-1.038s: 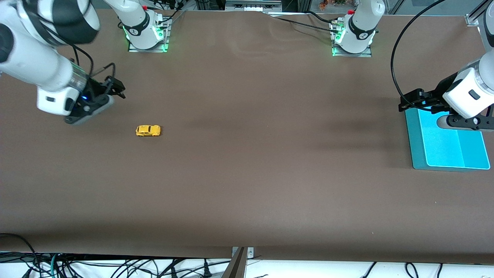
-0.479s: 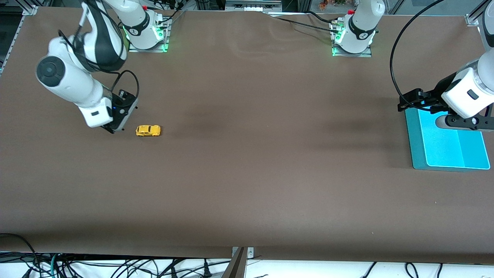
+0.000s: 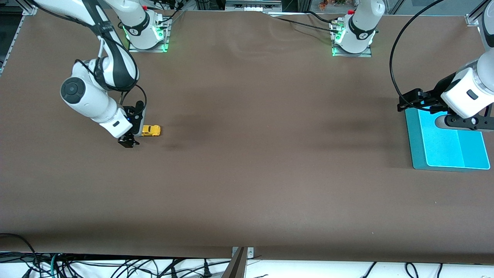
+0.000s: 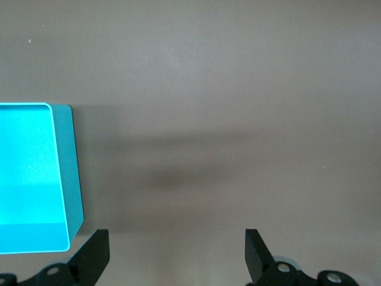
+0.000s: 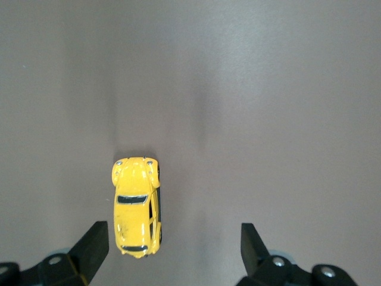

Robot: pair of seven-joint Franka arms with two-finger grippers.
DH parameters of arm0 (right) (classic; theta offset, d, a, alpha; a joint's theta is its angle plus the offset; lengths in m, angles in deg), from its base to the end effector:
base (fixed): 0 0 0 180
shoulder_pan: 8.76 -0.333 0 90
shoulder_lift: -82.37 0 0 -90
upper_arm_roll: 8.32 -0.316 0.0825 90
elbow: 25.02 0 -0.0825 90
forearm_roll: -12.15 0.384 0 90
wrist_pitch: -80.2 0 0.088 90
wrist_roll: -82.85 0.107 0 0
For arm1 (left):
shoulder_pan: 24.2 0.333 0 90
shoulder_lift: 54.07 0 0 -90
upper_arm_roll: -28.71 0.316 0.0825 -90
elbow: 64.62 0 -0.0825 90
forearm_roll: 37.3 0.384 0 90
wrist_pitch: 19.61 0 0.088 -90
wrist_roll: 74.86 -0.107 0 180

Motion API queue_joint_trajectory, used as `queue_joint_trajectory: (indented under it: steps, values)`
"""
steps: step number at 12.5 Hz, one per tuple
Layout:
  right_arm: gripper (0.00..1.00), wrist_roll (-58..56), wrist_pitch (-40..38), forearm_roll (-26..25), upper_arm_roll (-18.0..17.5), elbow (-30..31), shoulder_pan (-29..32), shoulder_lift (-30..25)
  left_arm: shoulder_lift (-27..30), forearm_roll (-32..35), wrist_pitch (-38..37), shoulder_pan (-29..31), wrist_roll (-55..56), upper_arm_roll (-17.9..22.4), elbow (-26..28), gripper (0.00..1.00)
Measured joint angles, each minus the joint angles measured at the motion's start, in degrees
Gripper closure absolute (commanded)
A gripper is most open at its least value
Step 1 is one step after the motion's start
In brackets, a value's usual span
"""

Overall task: Wind and store yellow beetle car
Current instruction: 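Lower and grasp the car with the right gripper while the left gripper shifts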

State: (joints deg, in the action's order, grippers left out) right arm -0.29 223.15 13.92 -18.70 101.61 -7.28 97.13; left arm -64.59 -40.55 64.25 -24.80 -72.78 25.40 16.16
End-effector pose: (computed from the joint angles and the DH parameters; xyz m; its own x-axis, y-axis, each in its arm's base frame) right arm 0.5489 0.0856 0.2667 -0.0054 0.9976 0.0683 0.9998 0.0039 0.0218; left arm 0.5963 -0.0441 0.5853 0.9906 -0.0379 -0.1313 -0.0299 -0.9976 0.0625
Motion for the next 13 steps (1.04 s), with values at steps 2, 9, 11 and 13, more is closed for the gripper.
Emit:
queue_joint_trajectory:
  steps: [2, 9, 11, 13]
  values:
    - [0.04, -1.6, 3.5, 0.0, 0.0, 2.5, 0.0, 0.5, 0.0, 0.0, 0.0, 0.0, -0.8, -0.1, 0.0, 0.00]
    - [0.06, -4.7, 12.6, 0.0, 0.1, 10.4, 1.9, 0.8, -0.8, 0.0, 0.0, -0.1, -12.6, -0.1, 0.0, 0.00]
    - [0.12, -4.8, 15.5, 0.0, 0.1, 11.7, 2.0, 1.4, -0.8, 0.0, 0.0, -0.1, -15.9, -0.1, 0.0, 0.00]
    - [0.14, -4.8, 16.5, 0.0, 0.1, 12.1, 2.0, 2.0, -0.9, 0.0, 0.0, -0.1, -21.5, -0.2, 0.0, 0.00]
